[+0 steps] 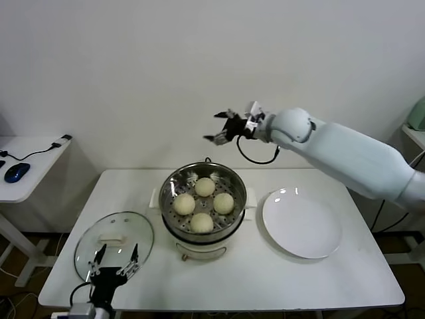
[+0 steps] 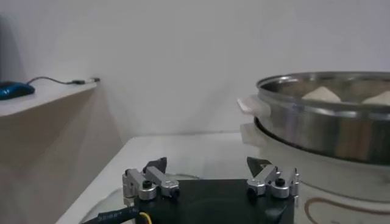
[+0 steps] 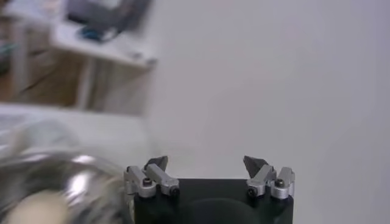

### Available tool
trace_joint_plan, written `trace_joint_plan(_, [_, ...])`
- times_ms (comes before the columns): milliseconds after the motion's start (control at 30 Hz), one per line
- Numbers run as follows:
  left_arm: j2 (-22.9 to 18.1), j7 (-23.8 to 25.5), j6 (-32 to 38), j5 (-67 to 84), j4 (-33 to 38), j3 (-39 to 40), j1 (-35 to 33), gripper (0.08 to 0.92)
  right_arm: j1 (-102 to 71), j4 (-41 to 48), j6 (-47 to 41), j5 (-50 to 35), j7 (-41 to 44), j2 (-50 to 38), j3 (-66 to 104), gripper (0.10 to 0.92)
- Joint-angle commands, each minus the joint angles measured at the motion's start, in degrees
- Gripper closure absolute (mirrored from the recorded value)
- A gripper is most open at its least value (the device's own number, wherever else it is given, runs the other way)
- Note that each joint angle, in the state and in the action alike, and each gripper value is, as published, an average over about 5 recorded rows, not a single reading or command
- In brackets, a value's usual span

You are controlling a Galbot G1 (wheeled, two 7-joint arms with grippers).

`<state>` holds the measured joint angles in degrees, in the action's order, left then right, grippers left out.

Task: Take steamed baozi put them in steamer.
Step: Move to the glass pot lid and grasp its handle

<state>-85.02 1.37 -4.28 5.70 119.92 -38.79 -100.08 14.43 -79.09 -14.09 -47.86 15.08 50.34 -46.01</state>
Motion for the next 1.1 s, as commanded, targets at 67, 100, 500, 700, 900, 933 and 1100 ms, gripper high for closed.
trace_joint_plan(67, [-0.1,0.1,1.8,0.6,-0.2,0.1,-0.1,0.177,-40.9,-8.7,4.7,13.9,-12.4,-14.4,43.9,0.203])
trace_joint_plan(100, [0.0,0.1,2.4,0.8,-0.2,-0.1,0.1,0.177,-45.7,-9.2,5.3,14.8,-11.8,-14.4,48.6,0.202])
trace_joint_plan(500, [0.9,2.2,5.8,0.1,0.0,-2.5,2.2,0.177,-83.7,-9.5,21.9,21.0,-6.9,-1.8,80.3,0.203])
trace_joint_plan(700, [2.1,2.7,10.5,-3.0,-2.7,-2.8,3.5,0.177,-91.1,-9.0,29.7,20.8,-7.1,6.4,83.6,0.203])
trace_joint_plan(900, [2.5,0.8,14.1,-9.3,-5.2,-3.2,4.7,0.177,-96.6,-8.1,36.0,22.4,-7.2,13.3,83.2,0.203])
trace_joint_plan(933, [2.6,0.2,15.1,-10.8,-5.6,-3.2,4.6,0.177,-97.3,-8.1,36.2,22.8,-7.3,14.1,82.8,0.203])
trace_joint_plan(1100, [3.4,-7.1,21.2,-22.7,-8.8,-3.3,4.6,0.177,-100.2,-9.4,36.2,26.3,-8.2,17.5,80.7,0.203])
